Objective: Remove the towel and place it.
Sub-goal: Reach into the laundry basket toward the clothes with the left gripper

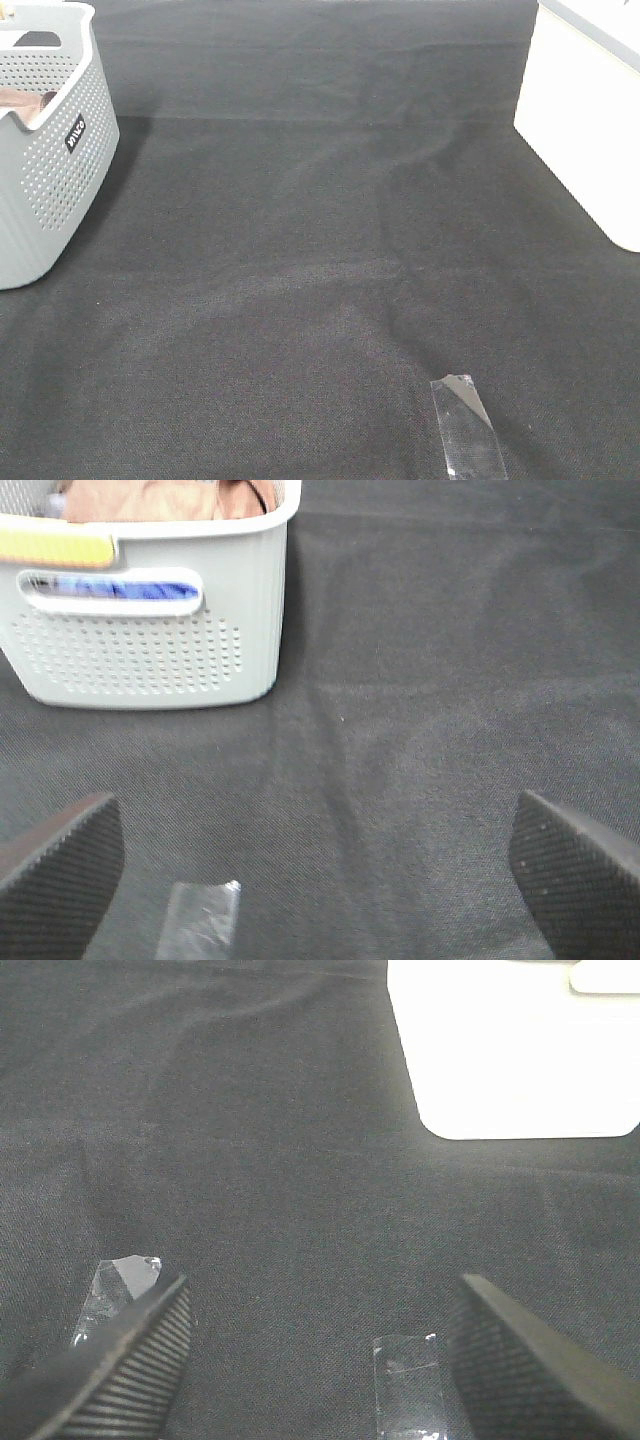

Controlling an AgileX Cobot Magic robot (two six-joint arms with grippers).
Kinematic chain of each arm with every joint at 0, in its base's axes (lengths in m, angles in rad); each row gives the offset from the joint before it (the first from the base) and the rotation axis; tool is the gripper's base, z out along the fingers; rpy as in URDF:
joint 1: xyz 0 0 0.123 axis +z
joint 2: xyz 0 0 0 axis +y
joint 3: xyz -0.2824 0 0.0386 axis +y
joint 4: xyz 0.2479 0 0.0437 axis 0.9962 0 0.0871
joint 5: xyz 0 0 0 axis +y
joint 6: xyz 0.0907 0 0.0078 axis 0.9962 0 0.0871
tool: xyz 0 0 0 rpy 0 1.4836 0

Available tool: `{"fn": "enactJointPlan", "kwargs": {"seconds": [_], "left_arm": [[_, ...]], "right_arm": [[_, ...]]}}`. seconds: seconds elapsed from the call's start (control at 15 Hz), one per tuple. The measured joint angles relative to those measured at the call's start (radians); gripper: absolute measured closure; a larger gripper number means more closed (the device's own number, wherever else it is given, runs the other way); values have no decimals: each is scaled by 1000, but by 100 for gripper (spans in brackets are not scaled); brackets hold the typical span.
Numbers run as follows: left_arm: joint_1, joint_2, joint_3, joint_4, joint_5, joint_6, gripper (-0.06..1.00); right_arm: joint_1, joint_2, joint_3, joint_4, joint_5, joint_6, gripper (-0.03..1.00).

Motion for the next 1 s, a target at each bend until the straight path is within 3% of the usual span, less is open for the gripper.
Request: {"fn": "enactJointPlan", "kwargs": {"seconds": [0.27,0.47,0.53,0.73,1.0], "left_arm": [[0,554,-377,182,85,347,-5],[0,878,-608,203,90,503,-5],[0,1083,-729,238,89,551,-5],[27,1384,-912,323,99,576,-5],[154,1635,-957,330,23,666,-5]], "right_arm": [[0,0,0,0,0,0,26],[0,0,0,0,0,0,26],[0,0,0,0,0,0,26],[0,0,0,0,0,0,26],[0,0,0,0,0,0,26]]}}
